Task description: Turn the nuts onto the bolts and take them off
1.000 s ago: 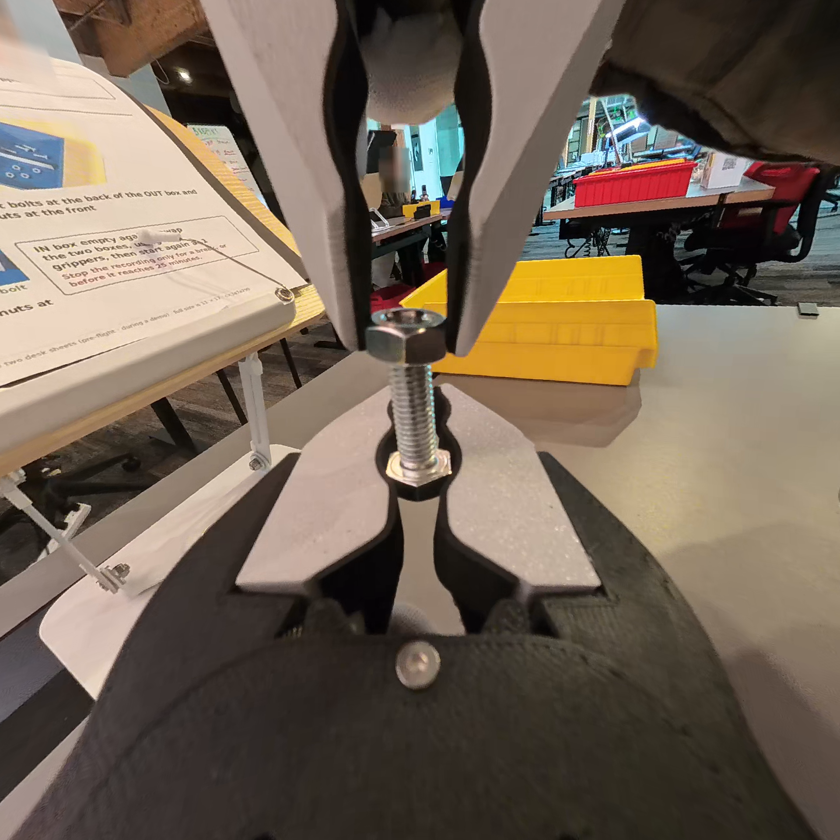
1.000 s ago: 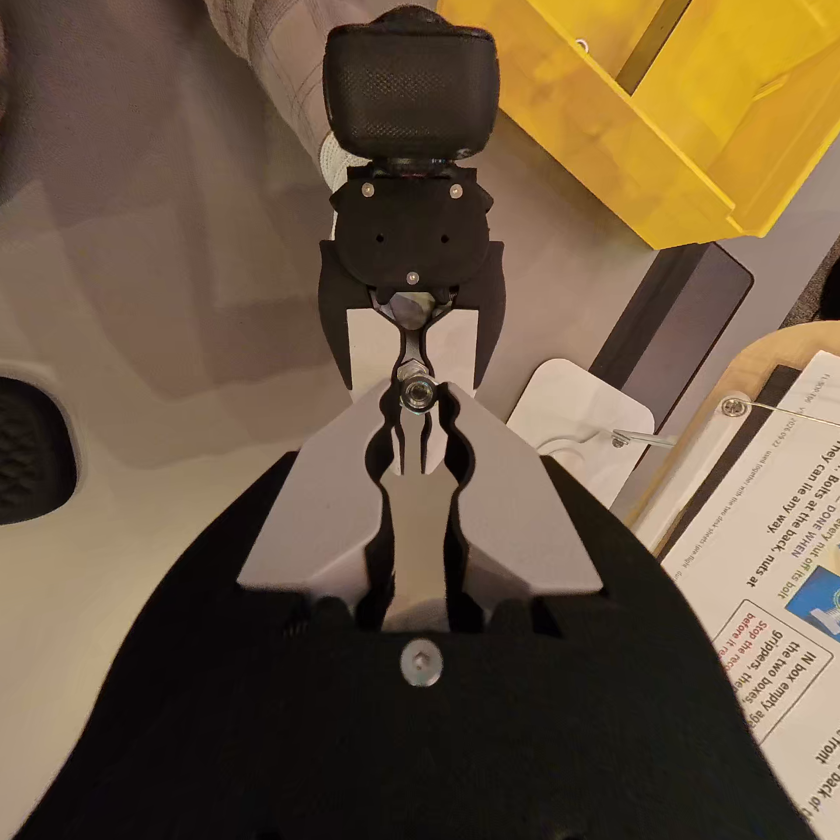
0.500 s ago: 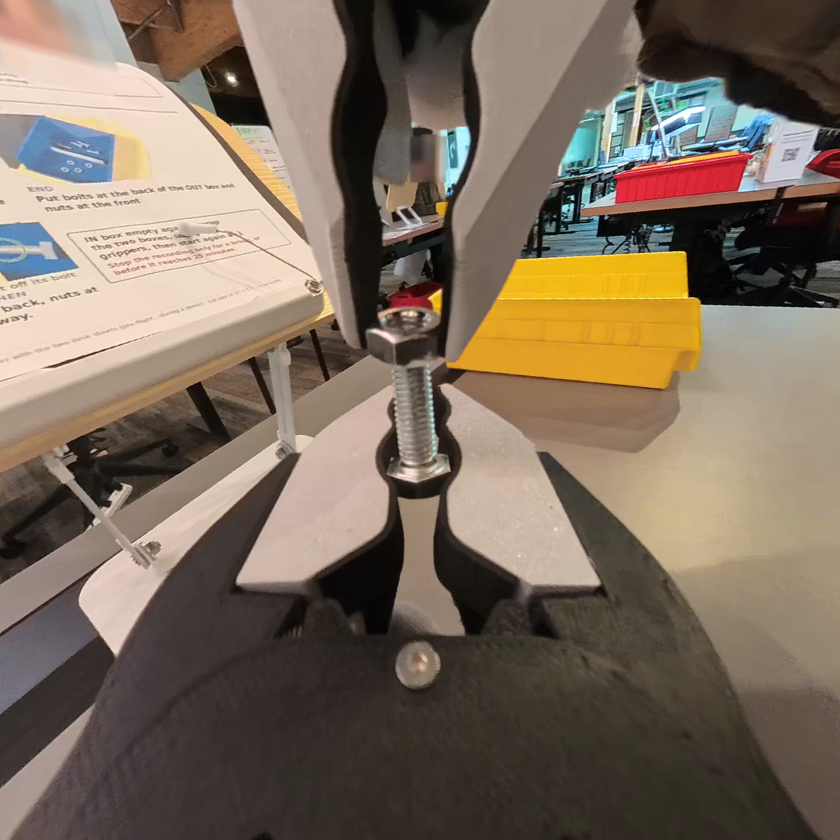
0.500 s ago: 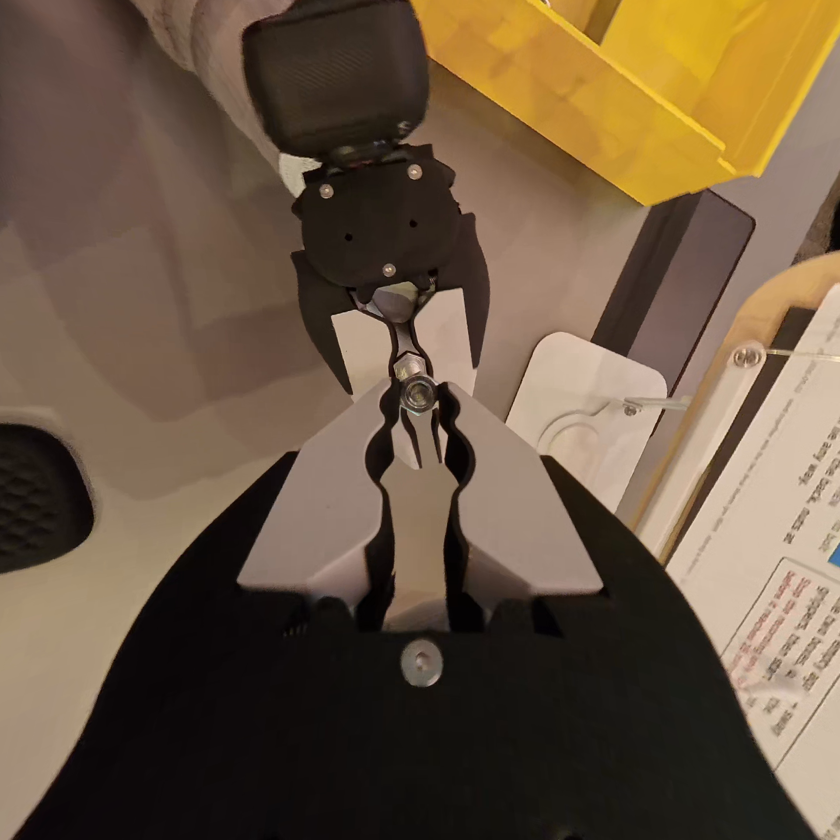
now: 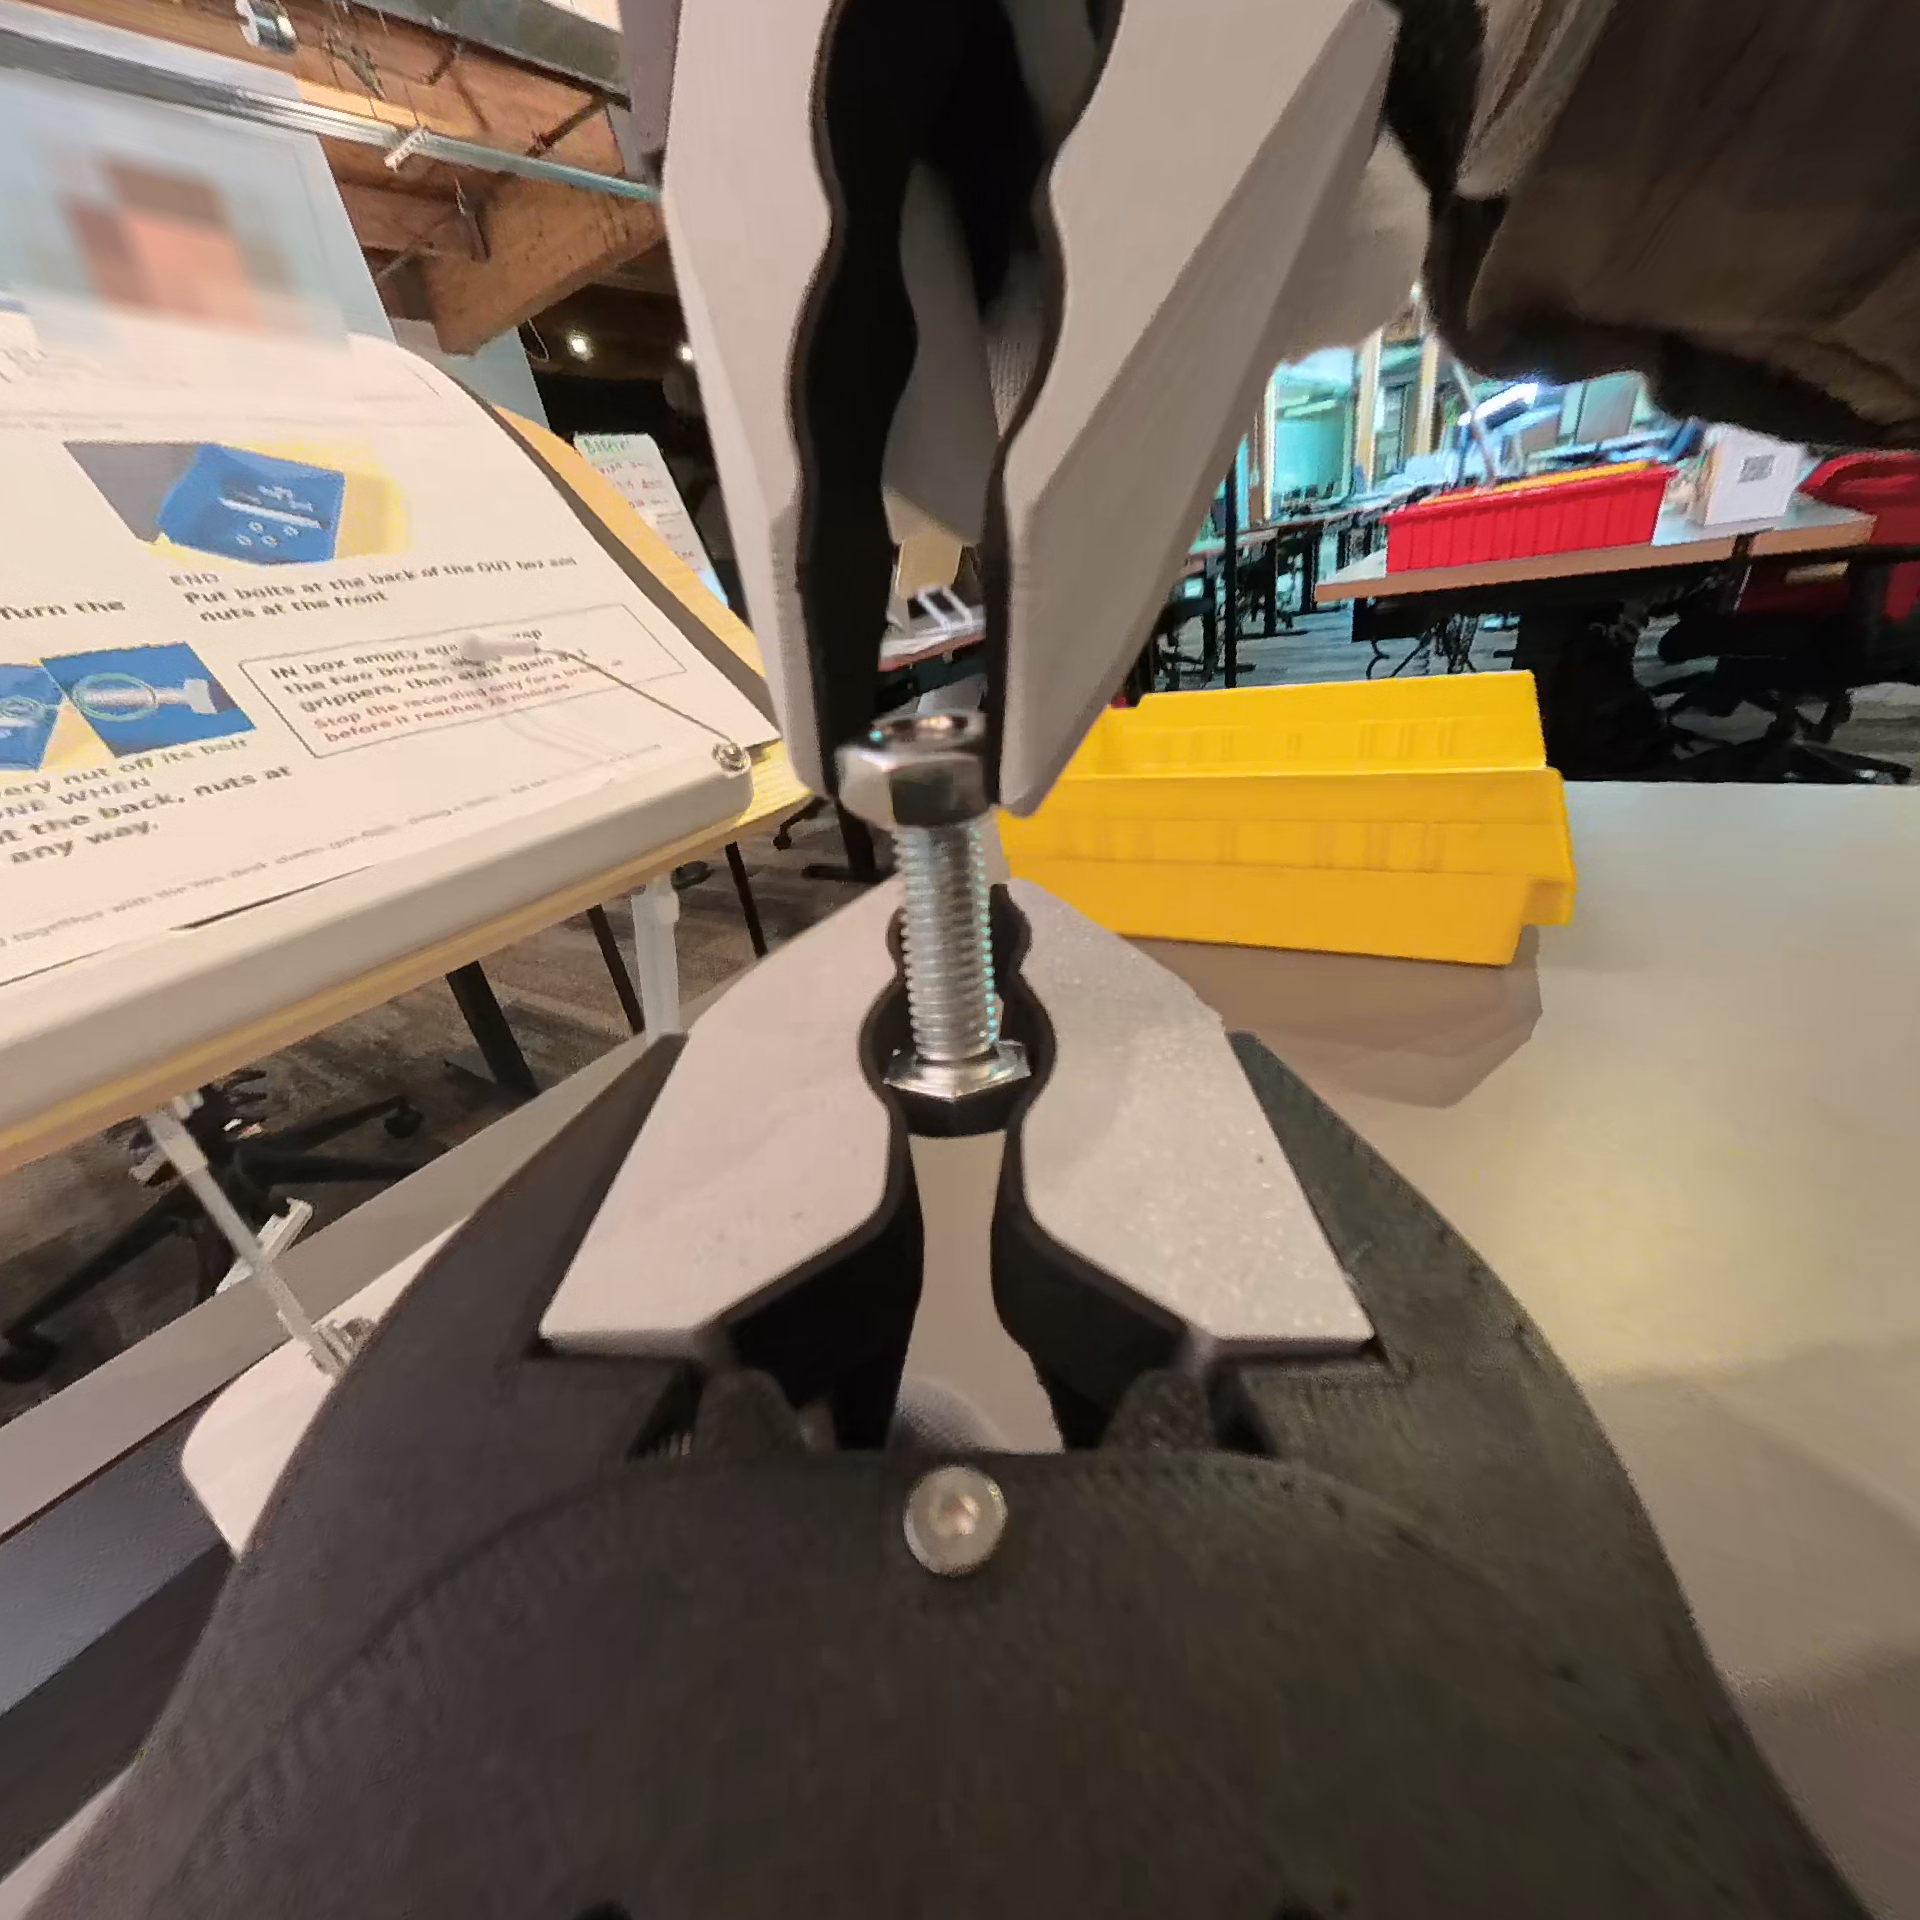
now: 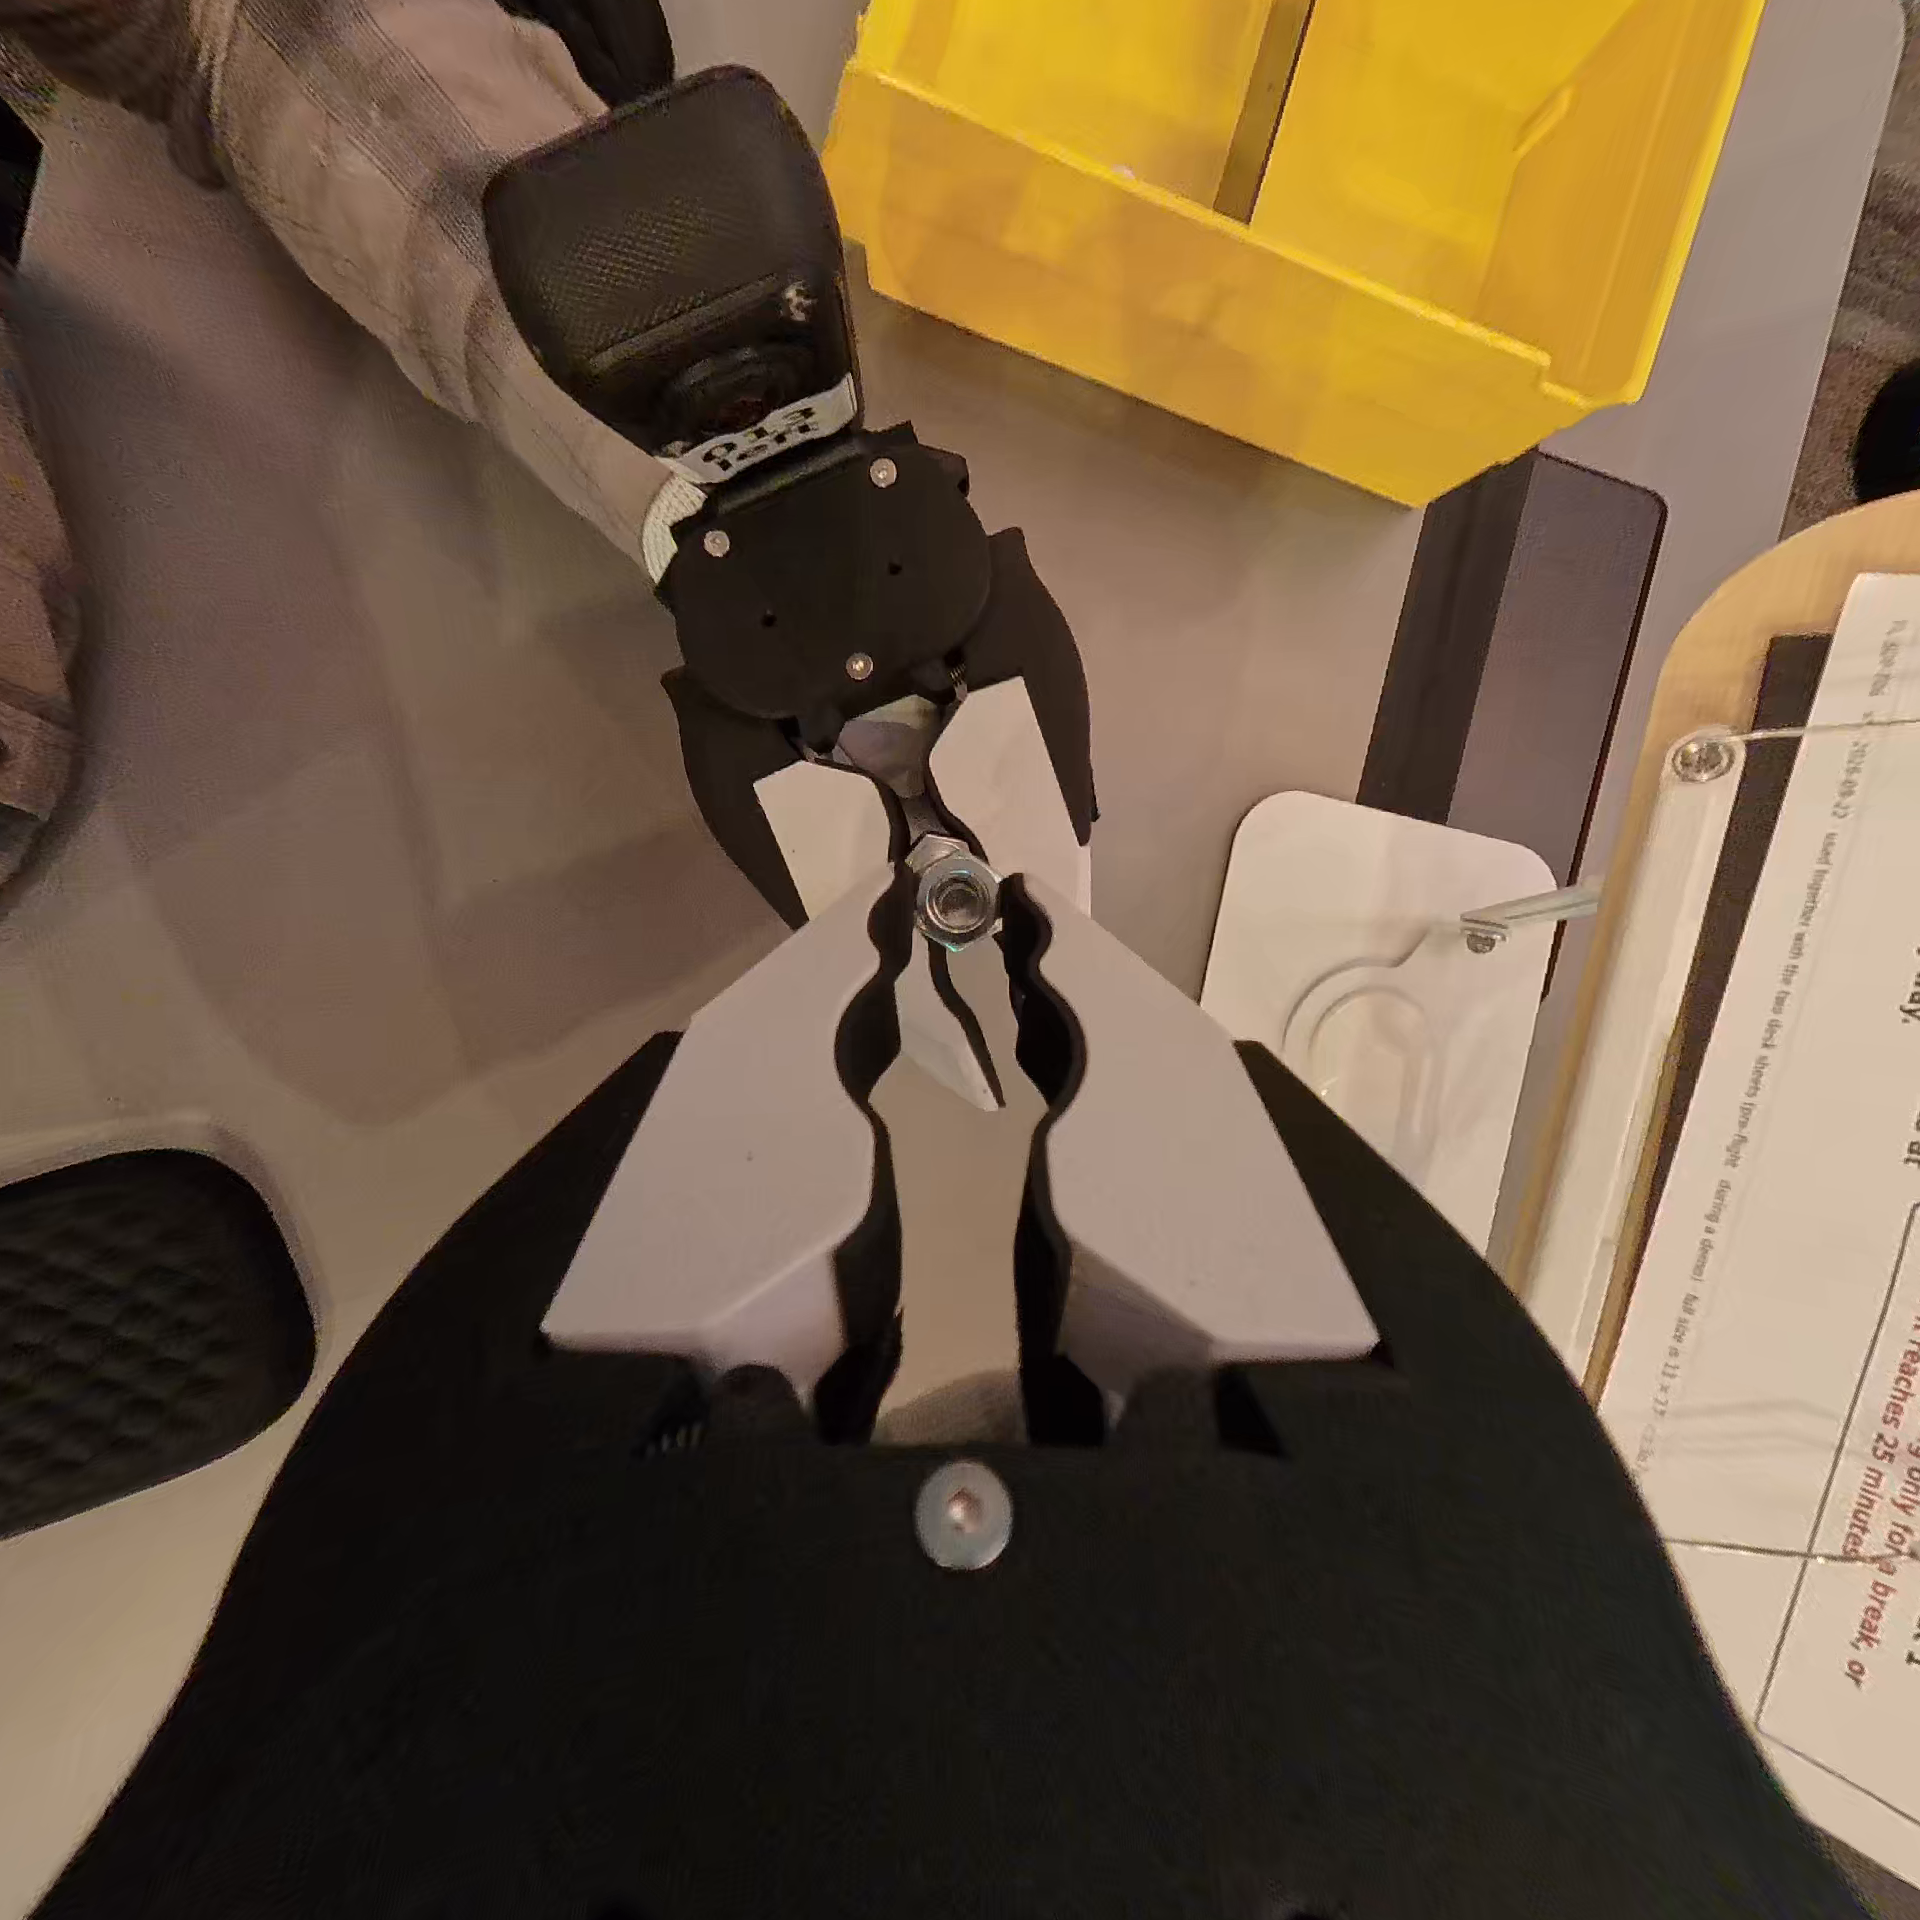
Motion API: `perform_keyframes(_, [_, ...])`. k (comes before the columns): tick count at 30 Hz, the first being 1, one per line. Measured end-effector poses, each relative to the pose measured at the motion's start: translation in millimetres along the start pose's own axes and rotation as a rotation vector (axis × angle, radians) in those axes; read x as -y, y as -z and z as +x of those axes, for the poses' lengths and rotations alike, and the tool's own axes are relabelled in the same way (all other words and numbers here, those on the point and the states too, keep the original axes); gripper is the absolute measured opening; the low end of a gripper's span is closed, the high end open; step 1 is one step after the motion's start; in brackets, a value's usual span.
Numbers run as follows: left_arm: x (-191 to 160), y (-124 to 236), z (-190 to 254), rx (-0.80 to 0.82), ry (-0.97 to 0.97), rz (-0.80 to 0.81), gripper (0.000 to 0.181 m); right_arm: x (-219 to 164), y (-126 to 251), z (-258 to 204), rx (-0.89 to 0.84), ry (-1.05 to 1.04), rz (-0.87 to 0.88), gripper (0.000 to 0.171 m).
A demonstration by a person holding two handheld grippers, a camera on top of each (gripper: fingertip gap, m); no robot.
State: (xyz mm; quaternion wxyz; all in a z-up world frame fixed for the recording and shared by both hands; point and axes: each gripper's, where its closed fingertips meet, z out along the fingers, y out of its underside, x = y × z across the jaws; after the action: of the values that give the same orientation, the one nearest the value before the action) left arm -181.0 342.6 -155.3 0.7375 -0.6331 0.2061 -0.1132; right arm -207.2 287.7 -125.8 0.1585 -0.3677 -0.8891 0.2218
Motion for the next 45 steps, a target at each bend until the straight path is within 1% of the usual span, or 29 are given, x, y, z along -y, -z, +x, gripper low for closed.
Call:
perform_keyframes(8, [22.2, 7.1, 7.5, -0.045, 0.031, 0.116, 0.011, 21.3, 6.8, -10.5, 0.044, 0.043, 0.091, 0.015])
perform_keyframes(13, [27.0, 8.7, 7.3, -0.043, 0.03, 0.132, 0.01, 26.0, 9.1, -12.2, 0.041, 0.058, 0.096, 0.015])
perform_keyframes(20, [26.6, 7.9, 12.5, -0.063, 0.024, 0.127, 0.01, 26.1, 8.7, -17.2, 0.04, 0.142, 0.045, 0.015])
perform_keyframes(27, [18.0, 4.6, 7.1, -0.025, 0.019, 0.081, 0.01, 20.2, 5.7, -12.2, -0.007, 0.164, -0.051, 0.015])
perform_keyframes(31, [15.4, 3.9, 4.5, -0.007, 0.022, 0.071, 0.01, 18.8, 3.8, -9.3, -0.039, 0.099, -0.069, 0.015])
perform_keyframes(38, [13.2, 3.3, 1.0, 0.021, 0.019, 0.06, 0.011, 17.2, 2.7, -4.8, -0.106, -0.042, -0.02, 0.015])
perform_keyframes(45, [22.5, 5.5, 5.3, 0.001, 0.029, 0.097, 0.011, 23.0, 8.2, -7.6, -0.133, -0.102, 0.152, 0.015])
